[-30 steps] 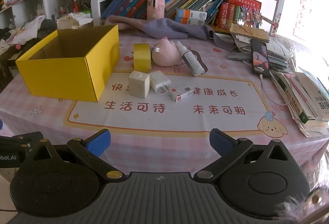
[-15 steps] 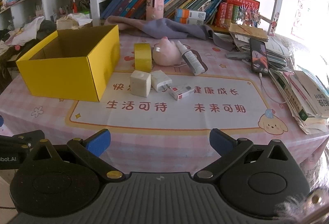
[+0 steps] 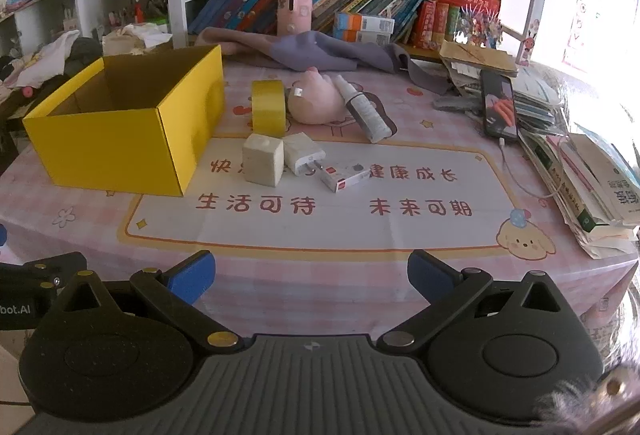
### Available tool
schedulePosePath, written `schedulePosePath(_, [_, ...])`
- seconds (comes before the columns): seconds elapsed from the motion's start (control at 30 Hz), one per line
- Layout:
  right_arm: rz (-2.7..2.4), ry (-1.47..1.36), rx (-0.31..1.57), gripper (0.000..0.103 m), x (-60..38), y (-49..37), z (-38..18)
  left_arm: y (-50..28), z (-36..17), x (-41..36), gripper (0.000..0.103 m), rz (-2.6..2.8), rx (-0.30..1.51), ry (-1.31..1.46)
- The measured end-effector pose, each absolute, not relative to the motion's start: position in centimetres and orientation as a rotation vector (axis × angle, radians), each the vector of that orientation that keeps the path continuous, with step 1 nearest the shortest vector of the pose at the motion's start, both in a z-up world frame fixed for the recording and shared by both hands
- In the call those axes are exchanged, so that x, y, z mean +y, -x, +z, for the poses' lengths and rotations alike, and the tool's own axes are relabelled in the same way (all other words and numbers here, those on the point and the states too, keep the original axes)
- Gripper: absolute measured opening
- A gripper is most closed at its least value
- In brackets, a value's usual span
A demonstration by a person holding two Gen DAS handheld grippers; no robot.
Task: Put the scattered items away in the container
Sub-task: 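Move both tools toward the white items beside the yellow box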
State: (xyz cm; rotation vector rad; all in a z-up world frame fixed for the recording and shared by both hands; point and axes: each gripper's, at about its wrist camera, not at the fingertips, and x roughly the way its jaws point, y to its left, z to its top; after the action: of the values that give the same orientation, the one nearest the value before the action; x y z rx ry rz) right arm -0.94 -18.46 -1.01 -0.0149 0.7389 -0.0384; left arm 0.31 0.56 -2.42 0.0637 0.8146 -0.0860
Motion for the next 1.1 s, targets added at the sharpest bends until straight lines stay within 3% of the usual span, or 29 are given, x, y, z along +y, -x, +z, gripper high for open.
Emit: schedulePosePath(1.1, [-0.03, 0.01, 0.71, 0.101, -27.1, -6.5, -0.8, -6.9, -2.9, -10.8, 0.099, -0.368, 0.691, -0.165])
